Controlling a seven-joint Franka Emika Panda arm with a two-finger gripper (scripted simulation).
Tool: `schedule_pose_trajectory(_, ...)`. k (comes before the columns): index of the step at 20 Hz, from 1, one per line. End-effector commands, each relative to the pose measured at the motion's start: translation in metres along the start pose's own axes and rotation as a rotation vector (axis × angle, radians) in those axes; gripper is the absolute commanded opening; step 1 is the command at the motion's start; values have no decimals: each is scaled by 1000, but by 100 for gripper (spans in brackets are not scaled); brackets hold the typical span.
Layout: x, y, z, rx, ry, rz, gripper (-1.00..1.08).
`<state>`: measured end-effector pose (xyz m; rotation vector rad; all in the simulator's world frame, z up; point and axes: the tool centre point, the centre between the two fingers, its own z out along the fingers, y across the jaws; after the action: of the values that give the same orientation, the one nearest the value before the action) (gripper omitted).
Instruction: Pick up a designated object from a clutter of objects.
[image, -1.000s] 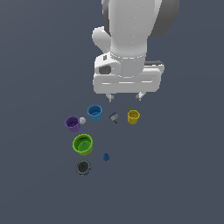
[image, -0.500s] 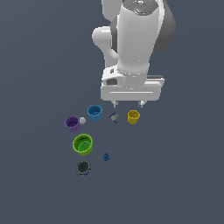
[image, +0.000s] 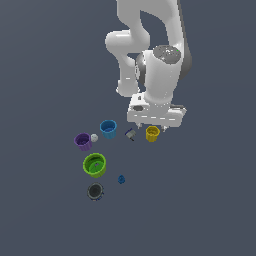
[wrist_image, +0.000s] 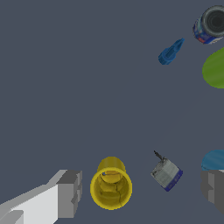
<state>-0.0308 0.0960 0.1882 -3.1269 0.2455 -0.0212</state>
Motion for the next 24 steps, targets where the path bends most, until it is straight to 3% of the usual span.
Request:
schedule_pose_trajectory(1, -16, -6, 23, -3, -2, 31, 100)
schedule_pose_trajectory(13, -72, -20, 84, -7, -11, 118, 100)
schedule_pose_trajectory(24, -79, -21, 94, -7, -13, 126, 100)
